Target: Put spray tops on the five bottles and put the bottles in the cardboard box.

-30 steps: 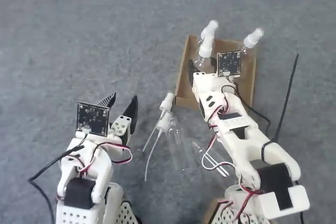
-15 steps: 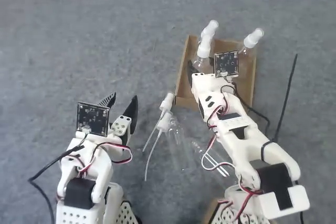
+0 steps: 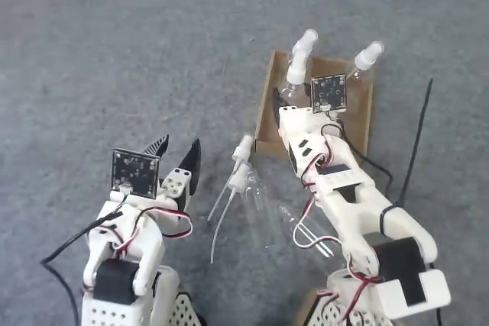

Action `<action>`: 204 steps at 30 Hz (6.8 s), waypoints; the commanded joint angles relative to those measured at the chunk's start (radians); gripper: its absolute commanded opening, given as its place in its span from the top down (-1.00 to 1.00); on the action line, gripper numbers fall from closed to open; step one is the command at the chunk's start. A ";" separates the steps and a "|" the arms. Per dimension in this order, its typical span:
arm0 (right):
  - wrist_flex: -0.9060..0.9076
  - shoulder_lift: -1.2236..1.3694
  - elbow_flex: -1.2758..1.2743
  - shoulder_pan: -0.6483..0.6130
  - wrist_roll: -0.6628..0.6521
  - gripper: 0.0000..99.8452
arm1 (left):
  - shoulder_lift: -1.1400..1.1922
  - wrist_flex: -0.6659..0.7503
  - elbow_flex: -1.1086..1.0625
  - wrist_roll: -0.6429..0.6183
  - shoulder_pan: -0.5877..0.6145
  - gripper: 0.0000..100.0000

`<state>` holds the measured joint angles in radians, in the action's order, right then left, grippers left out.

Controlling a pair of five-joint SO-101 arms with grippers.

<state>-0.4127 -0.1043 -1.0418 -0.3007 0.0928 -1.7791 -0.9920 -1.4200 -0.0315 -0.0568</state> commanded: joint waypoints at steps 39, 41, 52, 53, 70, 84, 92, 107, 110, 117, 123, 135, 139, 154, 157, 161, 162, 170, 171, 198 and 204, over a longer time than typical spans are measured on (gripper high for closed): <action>0.074 -0.124 -0.003 -0.041 -0.087 0.44 | -0.009 0.028 0.005 0.000 0.005 0.68; 0.091 -0.137 -0.003 -0.045 -0.087 0.44 | -0.009 0.028 0.005 0.000 0.005 0.68; 0.101 -0.151 -0.005 -0.045 -0.092 0.44 | -0.009 0.029 0.005 0.000 0.005 0.68; 0.101 -0.151 -0.005 -0.045 -0.092 0.44 | -0.009 0.037 0.004 0.000 0.005 0.68; 0.110 -0.219 0.032 -0.038 -0.094 0.44 | -0.009 0.112 -0.053 0.005 0.006 0.69; 0.641 -0.598 0.215 -0.038 -0.092 0.44 | -0.009 0.112 -0.053 0.005 0.006 0.69; 1.115 -0.805 0.275 -0.045 -0.094 0.44 | -0.009 0.112 -0.054 0.005 0.008 0.69; 1.882 -0.837 0.261 -0.395 -0.149 0.43 | -0.009 0.112 -0.054 0.002 0.012 0.69; 1.893 -0.835 0.212 -0.394 -0.252 0.43 | -0.009 0.112 -0.054 0.002 0.012 0.69; 1.859 -0.835 0.100 -0.326 -0.442 0.44 | -0.008 0.112 -0.054 0.003 0.014 0.69; 1.716 -0.835 -0.055 -0.269 -0.503 0.44 | -0.008 0.112 -0.054 0.003 0.014 0.69; 1.613 -0.776 -0.124 -0.271 -0.505 0.44 | -0.009 0.112 -0.054 0.003 0.014 0.69; 1.526 -0.618 -0.129 -0.265 -0.499 0.44 | -0.009 0.112 -0.054 0.003 0.014 0.69; 1.457 -0.518 -0.117 -0.268 -0.531 0.99 | -0.009 0.112 -0.054 0.005 0.014 0.69; 1.489 -0.518 -0.061 -0.251 -0.569 0.98 | -0.009 0.112 -0.054 0.005 0.014 0.69; 1.653 -0.518 0.140 -0.211 -0.572 0.98 | -0.009 0.112 -0.054 0.005 0.014 0.69; 1.701 -0.518 0.201 -0.199 -0.574 0.98 | -0.008 0.112 -0.054 0.005 0.014 0.69; 2.012 -0.504 0.635 -0.039 -0.574 0.98 | 0.034 0.044 0.002 0.003 0.006 0.69; 2.038 -0.504 0.666 -0.015 -0.575 0.98 | 0.058 0.041 0.018 0.003 0.006 0.69; 1.601 0.102 0.813 0.862 -0.830 0.98 | 1.504 0.101 0.751 0.212 -0.158 0.53; 1.561 0.153 0.810 0.871 -0.836 0.97 | 1.699 0.114 0.855 0.245 -0.161 0.53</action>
<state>1.1830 0.0522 -0.2854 0.5570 -0.7296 -0.1465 -0.9060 -0.6682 0.1972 -0.2133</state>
